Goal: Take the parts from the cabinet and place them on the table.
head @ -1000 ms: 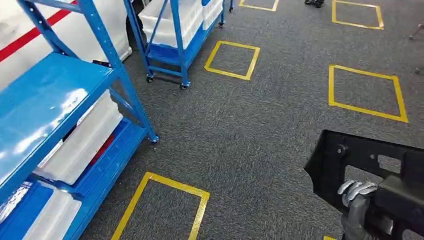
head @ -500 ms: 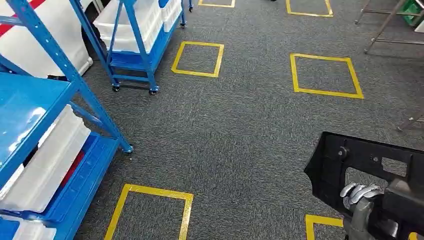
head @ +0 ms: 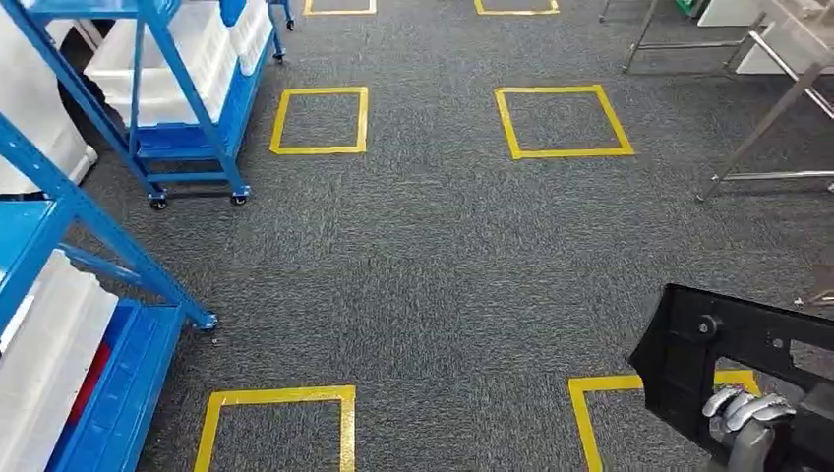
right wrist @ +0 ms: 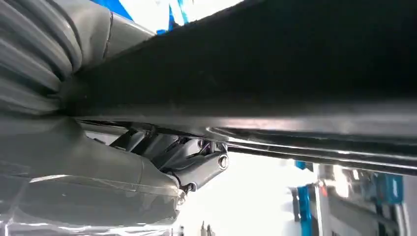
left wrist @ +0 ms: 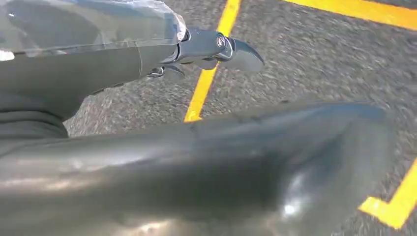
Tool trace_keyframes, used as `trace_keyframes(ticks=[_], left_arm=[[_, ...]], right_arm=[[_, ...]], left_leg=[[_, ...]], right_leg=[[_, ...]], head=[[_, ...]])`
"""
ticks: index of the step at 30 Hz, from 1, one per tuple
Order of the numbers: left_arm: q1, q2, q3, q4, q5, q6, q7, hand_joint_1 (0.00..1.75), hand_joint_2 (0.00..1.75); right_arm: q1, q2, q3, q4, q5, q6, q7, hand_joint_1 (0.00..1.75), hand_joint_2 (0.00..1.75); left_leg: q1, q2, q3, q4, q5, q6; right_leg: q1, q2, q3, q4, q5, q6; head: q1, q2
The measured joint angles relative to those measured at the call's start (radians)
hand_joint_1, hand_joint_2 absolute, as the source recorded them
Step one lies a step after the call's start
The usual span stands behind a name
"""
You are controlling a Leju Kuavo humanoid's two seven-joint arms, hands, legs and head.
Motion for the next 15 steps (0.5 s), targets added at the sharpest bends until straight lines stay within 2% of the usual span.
trace_keyframes(ticks=[2, 3, 4, 5, 6, 7, 8, 9, 10, 11, 12, 13, 14, 15], left_arm=[[-0.003, 0.001, -0.002, 0.000, -0.007, -0.013, -0.001, 0.00, 0.00], [-0.003, 0.003, -0.003, 0.000, -0.018, -0.015, -0.005, 0.00, 0.00], [-0.002, 0.008, -0.008, 0.000, -0.021, -0.016, -0.010, 0.00, 0.00], [0.000, 0.009, -0.013, 0.000, -0.021, -0.016, -0.012, 0.00, 0.00], [0.001, 0.009, -0.018, 0.000, -0.023, -0.017, -0.012, 0.00, 0.00], [0.003, 0.008, -0.021, 0.000, -0.026, -0.020, -0.012, 0.00, 0.00], [0.005, 0.008, -0.023, 0.000, -0.031, -0.023, -0.012, 0.00, 0.00], [0.006, 0.008, -0.026, 0.000, -0.035, -0.029, -0.012, 0.00, 0.00], [0.005, 0.008, -0.027, 0.000, -0.036, -0.034, -0.012, 0.00, 0.00], [0.005, 0.008, -0.027, 0.000, -0.036, -0.036, -0.013, 0.00, 0.00], [0.004, 0.008, -0.028, 0.000, -0.036, -0.037, -0.013, 0.00, 0.00], [0.006, 0.008, -0.029, 0.000, -0.036, -0.037, -0.013, 0.00, 0.00], [0.008, 0.008, -0.031, 0.000, -0.036, -0.038, -0.013, 0.00, 0.00], [0.007, 0.008, -0.034, 0.000, -0.037, -0.042, -0.014, 0.00, 0.00]], right_arm=[[0.018, -0.001, -0.018, -0.005, -0.009, 0.003, 0.000, 1.75, 1.75], [0.031, -0.001, -0.027, -0.011, -0.016, 0.008, 0.000, 1.75, 1.75], [0.041, 0.000, -0.037, -0.020, -0.023, 0.014, -0.001, 1.75, 1.75], [0.043, 0.000, -0.043, -0.024, -0.024, 0.020, 0.000, 1.75, 1.75], [0.048, 0.002, -0.048, -0.029, -0.024, 0.027, 0.000, 1.75, 1.75], [0.055, 0.005, -0.055, -0.035, -0.024, 0.034, -0.001, 1.75, 1.75], [0.065, 0.009, -0.061, -0.040, -0.023, 0.039, 0.000, 1.75, 1.75], [0.076, 0.018, -0.071, -0.047, -0.021, 0.046, 0.000, 1.75, 1.75], [0.085, 0.023, -0.080, -0.053, -0.019, 0.051, 0.000, 1.75, 1.75], [0.091, 0.029, -0.086, -0.058, -0.017, 0.053, 0.000, 1.75, 1.75], [0.096, 0.035, -0.092, -0.063, -0.016, 0.056, 0.000, 1.75, 1.75], [0.098, 0.038, -0.096, -0.066, -0.016, 0.057, 0.000, 1.75, 1.75], [0.098, 0.041, -0.101, -0.071, -0.016, 0.057, 0.000, 1.75, 1.75], [0.101, 0.043, -0.105, -0.075, -0.016, 0.061, -0.001, 1.75, 1.75]], left_leg=[[0.002, 0.018, 0.008, -0.003, -0.002, -0.009], [0.002, 0.002, 0.004, 0.005, -0.011, -0.017], [0.006, -0.047, -0.003, 0.033, -0.035, -0.022], [0.009, -0.075, -0.029, 0.097, -0.079, -0.024], [0.012, -0.088, -0.064, 0.179, -0.123, -0.027], [0.014, -0.093, -0.099, 0.259, -0.156, -0.029], [0.016, -0.093, -0.125, 0.318, -0.171, -0.031], [0.018, -0.094, -0.128, 0.322, -0.157, -0.032], [0.021, -0.094, -0.109, 0.278, -0.121, -0.034], [0.026, -0.099, -0.070, 0.194, -0.070, -0.034], [0.030, -0.117, -0.028, 0.102, -0.024, -0.035], [0.035, -0.167, 0.000, 0.032, -0.005, -0.035], [0.035, -0.203, 0.007, 0.012, -0.016, -0.035], [0.033, -0.189, 0.004, 0.019, -0.015, -0.030]], right_leg=[[0.002, 0.021, -0.003, -0.003, 0.002, -0.008], [-0.014, 0.030, 0.005, -0.014, 0.010, -0.016], [-0.013, 0.038, 0.005, -0.015, 0.011, -0.019], [-0.013, 0.045, 0.003, -0.015, 0.013, -0.026], [-0.013, 0.057, 0.002, -0.015, 0.013, -0.027], [-0.012, 0.069, 0.001, -0.015, 0.014, -0.028], [-0.012, 0.083, 0.001, -0.014, 0.014, -0.027], [-0.013, 0.097, 0.003, -0.014, 0.014, -0.027], [-0.013, 0.112, 0.004, -0.012, 0.014, -0.027], [-0.014, 0.128, 0.005, -0.010, 0.013, -0.023], [-0.016, 0.143, 0.006, -0.006, 0.011, -0.019], [-0.020, 0.156, 0.003, -0.001, 0.009, -0.013], [-0.013, 0.170, -0.005, 0.010, 0.007, -0.004], [-0.017, 0.181, -0.013, 0.007, 0.012, 0.004]], head=[[0.000, 0.000], [0.000, 0.000], [0.000, 0.000], [0.000, 0.000], [0.000, 0.000], [0.000, 0.000], [0.000, 0.000], [0.000, 0.000], [0.000, 0.000], [0.000, 0.000], [0.000, 0.000], [0.000, 0.000], [0.000, 0.000], [0.000, 0.000]])
